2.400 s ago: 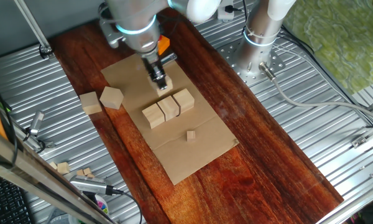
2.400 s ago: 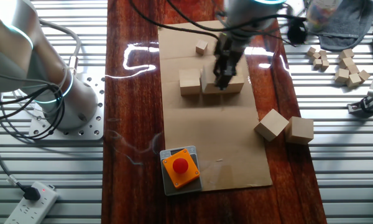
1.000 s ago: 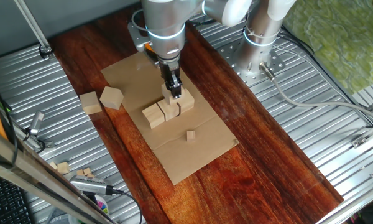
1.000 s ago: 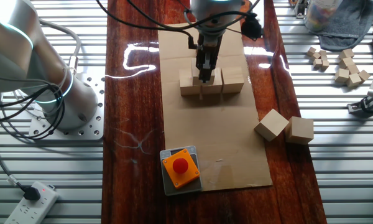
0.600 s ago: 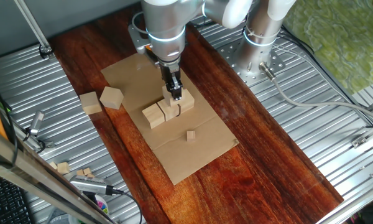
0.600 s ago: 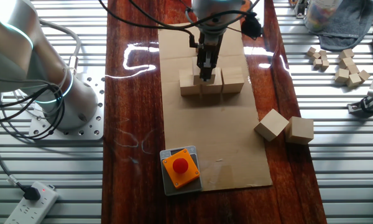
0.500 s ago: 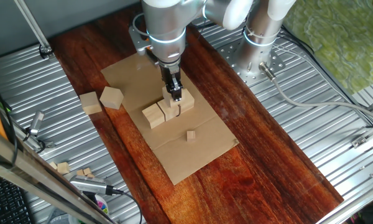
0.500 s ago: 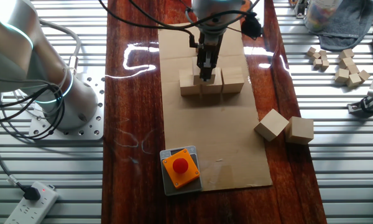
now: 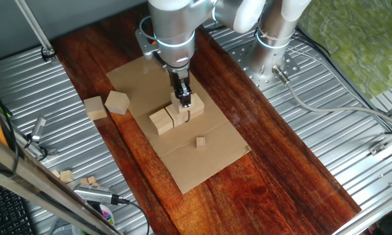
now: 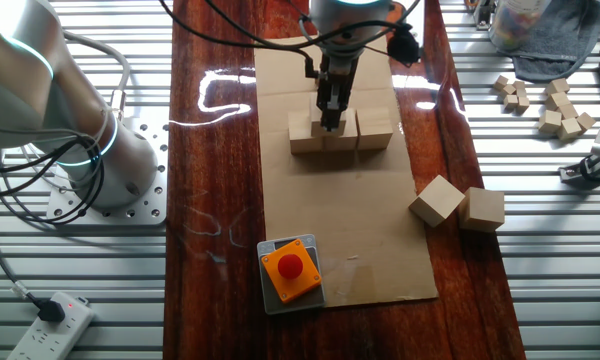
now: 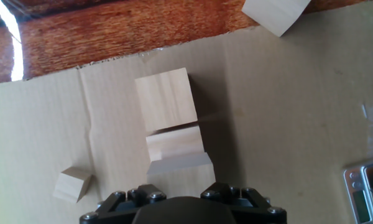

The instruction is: Stack the blocks into a pyramid shape

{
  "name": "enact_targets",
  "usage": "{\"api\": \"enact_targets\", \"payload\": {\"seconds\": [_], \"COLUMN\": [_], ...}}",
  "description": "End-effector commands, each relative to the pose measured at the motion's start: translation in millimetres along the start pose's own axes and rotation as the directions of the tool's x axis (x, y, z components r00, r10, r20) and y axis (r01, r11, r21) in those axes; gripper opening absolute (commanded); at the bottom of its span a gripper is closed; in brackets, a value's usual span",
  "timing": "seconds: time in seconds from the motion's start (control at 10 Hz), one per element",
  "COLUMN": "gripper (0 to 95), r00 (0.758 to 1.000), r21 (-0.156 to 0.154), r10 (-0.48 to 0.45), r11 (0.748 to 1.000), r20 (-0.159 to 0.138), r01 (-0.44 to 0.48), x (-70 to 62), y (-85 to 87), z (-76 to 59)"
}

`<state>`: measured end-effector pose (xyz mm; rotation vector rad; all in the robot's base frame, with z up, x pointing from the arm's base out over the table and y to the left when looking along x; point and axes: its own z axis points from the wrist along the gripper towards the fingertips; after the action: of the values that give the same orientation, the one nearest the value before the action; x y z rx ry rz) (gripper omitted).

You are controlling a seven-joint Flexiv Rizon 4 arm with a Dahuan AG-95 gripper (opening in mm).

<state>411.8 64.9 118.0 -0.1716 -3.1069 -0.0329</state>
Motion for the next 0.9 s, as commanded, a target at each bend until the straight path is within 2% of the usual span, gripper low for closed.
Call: {"api": "enact_targets", "payload": {"seconds": [0.1, 0.9], "gripper": [0.0, 0.0], "r00": [1.000, 1.000], "r21": [-0.001, -0.006], "r10": [0.001, 0.004], "r11": [1.000, 1.000], "r20": [-0.001, -0.002], "r01": [-0.001, -0.005], "x": [-1.9, 0.3], "y": [0.3, 0.5], "z": [3.2, 9.1]}}
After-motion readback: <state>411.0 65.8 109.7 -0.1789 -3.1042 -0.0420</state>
